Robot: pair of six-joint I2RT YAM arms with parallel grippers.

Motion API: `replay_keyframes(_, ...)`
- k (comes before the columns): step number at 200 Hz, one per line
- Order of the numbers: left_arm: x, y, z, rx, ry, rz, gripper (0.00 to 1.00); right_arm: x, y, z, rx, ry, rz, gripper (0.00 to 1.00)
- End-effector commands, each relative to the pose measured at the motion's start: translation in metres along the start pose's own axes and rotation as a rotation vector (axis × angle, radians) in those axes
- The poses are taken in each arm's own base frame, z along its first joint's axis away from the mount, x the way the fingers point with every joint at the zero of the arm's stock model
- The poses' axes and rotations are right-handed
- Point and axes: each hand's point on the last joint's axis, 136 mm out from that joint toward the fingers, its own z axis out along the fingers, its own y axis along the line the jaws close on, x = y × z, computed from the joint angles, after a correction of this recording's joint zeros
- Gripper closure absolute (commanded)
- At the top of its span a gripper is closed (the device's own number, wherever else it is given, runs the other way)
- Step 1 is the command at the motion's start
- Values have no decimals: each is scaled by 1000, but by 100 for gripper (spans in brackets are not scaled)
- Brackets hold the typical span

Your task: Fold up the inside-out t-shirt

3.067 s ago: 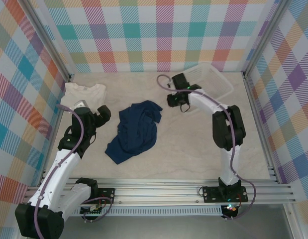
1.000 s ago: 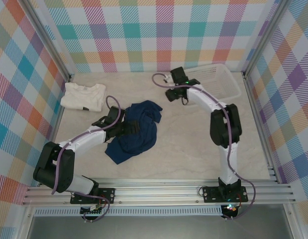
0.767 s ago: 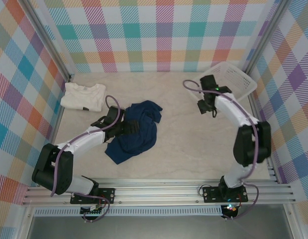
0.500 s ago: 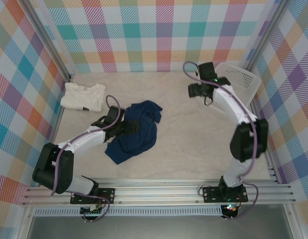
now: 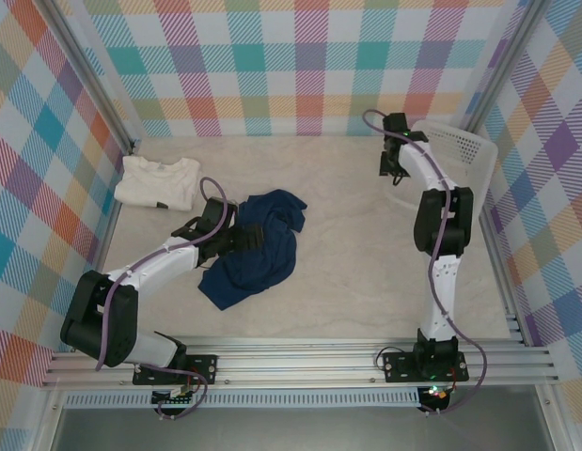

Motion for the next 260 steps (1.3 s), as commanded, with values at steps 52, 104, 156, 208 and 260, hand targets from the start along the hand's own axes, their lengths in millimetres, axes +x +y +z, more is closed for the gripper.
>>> replay_keyframes(52, 0, 3, 1, -30, 1, 36, 8, 8, -34, -4, -64, 1, -277, 69)
replay_keyframes(104, -6, 1, 5, -32, -5, 34, 8, -29, -66, 3, 96, -49, -352, 68)
replay_keyframes(156, 3, 0, 5, -12, 16, -11, 13, -25, 13, -97, -43, -306, -371, 20)
replay_keyframes(208, 11, -27, 23, 117, 104, -18, 57, 61, 119, -158, -366, -333, -451, 18)
replay_keyframes(260, -71, -83, -71, 338, -175, 44, 97, 149, 175, -244, -1041, -267, -437, 19)
